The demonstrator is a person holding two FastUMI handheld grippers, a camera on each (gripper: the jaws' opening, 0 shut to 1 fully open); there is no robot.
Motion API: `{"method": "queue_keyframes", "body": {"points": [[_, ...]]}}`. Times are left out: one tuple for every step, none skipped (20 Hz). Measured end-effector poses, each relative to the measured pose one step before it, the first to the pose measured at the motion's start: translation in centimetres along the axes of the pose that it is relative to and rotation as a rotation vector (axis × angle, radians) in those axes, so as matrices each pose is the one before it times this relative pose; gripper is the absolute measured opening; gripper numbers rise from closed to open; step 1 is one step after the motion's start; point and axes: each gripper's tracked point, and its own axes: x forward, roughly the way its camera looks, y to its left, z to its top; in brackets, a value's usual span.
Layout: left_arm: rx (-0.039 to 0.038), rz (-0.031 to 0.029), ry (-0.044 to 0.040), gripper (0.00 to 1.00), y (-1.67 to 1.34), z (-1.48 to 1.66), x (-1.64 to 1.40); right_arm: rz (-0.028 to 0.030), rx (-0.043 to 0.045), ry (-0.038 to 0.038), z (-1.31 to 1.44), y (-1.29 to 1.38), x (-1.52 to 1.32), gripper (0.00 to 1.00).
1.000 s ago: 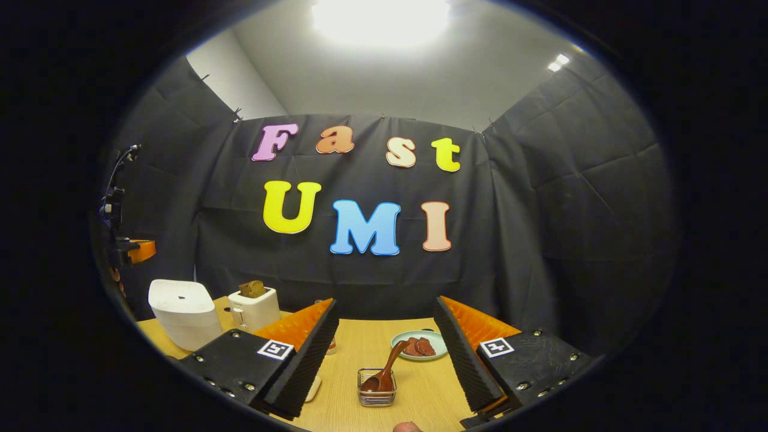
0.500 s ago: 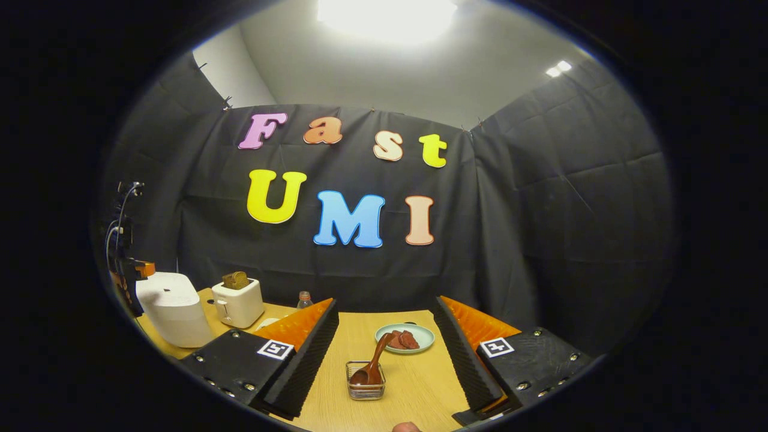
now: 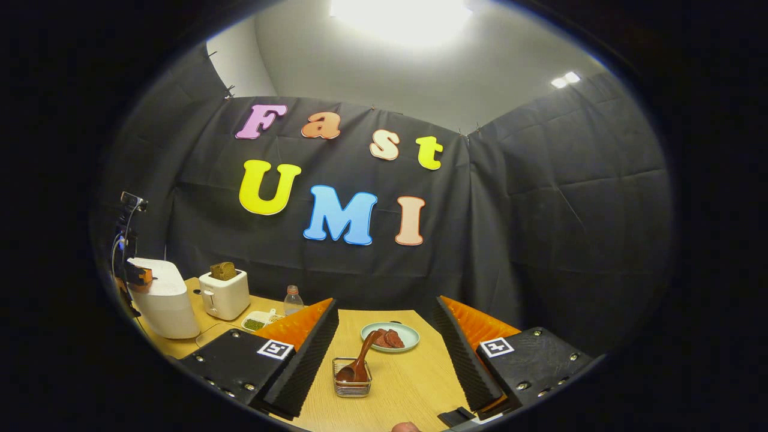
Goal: Close the left gripper, press the button to open the rice cooker; take a wooden spoon from the chopstick holder with the right hand, scoop a spoonful of rice and pour it into the rice cooker, then put the wooden spoon back into the chopstick holder.
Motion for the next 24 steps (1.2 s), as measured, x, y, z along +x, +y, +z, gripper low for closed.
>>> {"method": "queue_keyframes", "body": {"points": [[0.00577, 0.00133, 0.00385, 0.09, -0.132, -0.238, 0.293, 0.0002, -0.00169, -0.00015, 0.047, 0.061, 0.129, 0.97], [0.00307, 0.00465, -0.00168, 0.09, 0.165, -0.014, -0.428, 0.00371, 0.00042, 0.00109, -0.07, 0.221, 0.057, 0.97], [-0.0009, 0.00316, -0.00939, 0.09, 0.003, 0.2, -0.185, 0.00272, 0.00225, 0.00079, 0.073, 0.258, 0.008, 0.97], [-0.00585, 0.00541, 0.00657, 0.09, 0.035, -0.486, 0.238, 0.00291, 0.00343, -0.00014, 0.026, 0.075, 0.048, 0.97], [-0.00799, 0.00575, -0.00477, 0.09, -0.091, 0.225, -0.214, 0.00316, 0.00517, -0.0009, 0.004, 0.133, 0.076, 0.97], [-0.00668, 0.00558, 0.00695, 0.09, -0.129, -0.3, -0.327, 0.00541, 0.00443, 0.00026, -0.007, 0.152, -0.019, 0.97], [-0.00835, 0.00586, 0.00419, 0.09, -0.103, -0.181, -0.277, 0.00407, 0.00143, -0.00051, -0.041, 0.089, -0.009, 0.97], [-0.0105, 0.00625, -0.00277, 0.09, 0.074, 0.018, -0.016, 0.00354, 0.00042, 0.00141, -0.089, -0.202, 0.038, 0.97], [-0.01031, 0.00836, 0.00383, 0.09, 0.079, -0.104, -0.175, 0.00587, 0.0042, -0.00139, -0.035, -0.107, -0.029, 0.97], [-0.00655, 0.00415, 0.01007, 0.09, -0.005, -0.03, -0.022, 0.00339, 0.0049, -0.00692, 0.081, -0.181, 0.128, 0.97], [-0.00028, 0.00389, -0.01054, 0.09, -0.052, 0.173, -0.159, -0.00391, 0.00632, -0.00422, 0.072, -0.381, 0.264, 0.97], [0.01128, 0.00117, -0.00991, 0.09, -0.028, 0.314, -0.043, 0.00567, 0.01061, 0.00585, -0.333, -0.27, 0.313, 0.97], [0.02173, 0.00676, -0.00414, 0.09, 0.092, 0.235, -0.201, 0.00693, 0.01098, 0.00746, -0.161, -0.056, 0.301, 0.97], [0.02001, 0.01233, -0.01557, 0.09, 0.117, 0.714, -0.26, 0.00212, 0.00896, -0.00204, -0.03, -0.253, 0.106, 0.97], [0.01523, 0.01516, -0.02888, 0.09, 0.203, 1.311, -0.651, 0.00128, 0.00489, -0.00551, 0.232, -0.293, 0.197, 0.97], [0.0088, 0.01361, -0.03607, 0.09, 0.217, 1.676, -0.703, 0.00163, -0.00103, -0.0077, 0.107, -0.354, 0.223, 0.97], [0.00511, 0.01204, -0.04068, 0.09, 0.192, 1.848, -0.862, 0.00768, -0.00249, -0.00794, 0.189, -0.163, 0.234, 0.97], [-0.00212, 0.00122, -0.03126, 0.09, 0.031, 1.58, -0.647, 0.0087, 0.00147, -0.0059, 0.094, 0.043, 0.286, 0.97], [-0.01223, -0.00549, -0.01114, 0.09, -0.229, 0.93, -0.717, 0.01006, 0.00747, -0.00452, 0.212, -0.039, 0.301, 0.97], [-0.00406, 0.00962, -0.01669, 0.09, 0.124, 1.136, -0.557, 0.00927, 0.00899, -0.0016, 0.051, -0.048, 0.318, 0.97], [0.00215, 0.01125, -0.02556, 0.1, 0.286, 1.105, -0.68, 0.00569, 0.00599, -0.00323, 0.161, -0.075, 0.397, 0.97], [-0.00317, 0.00596, -0.02821, 0.09, 0.218, 1.301, -0.775, 0.00642, -0.00227, -0.00221, 0.021, -0.123, 0.235, 0.97], [-0.00869, -0.00915, -0.02298, 0.09, -0.274, 1.354, -1.038, 0.0053, -0.00652, -0.00489, 0.0, -0.124, 0.273, 0.97], [-0.01318, -0.00884, -0.02159, 0.12, -0.437, 0.797, -0.912, 0.0119, -0.00331, -0.00328, 0.009, -0.017, 0.254, 0.97]]}}
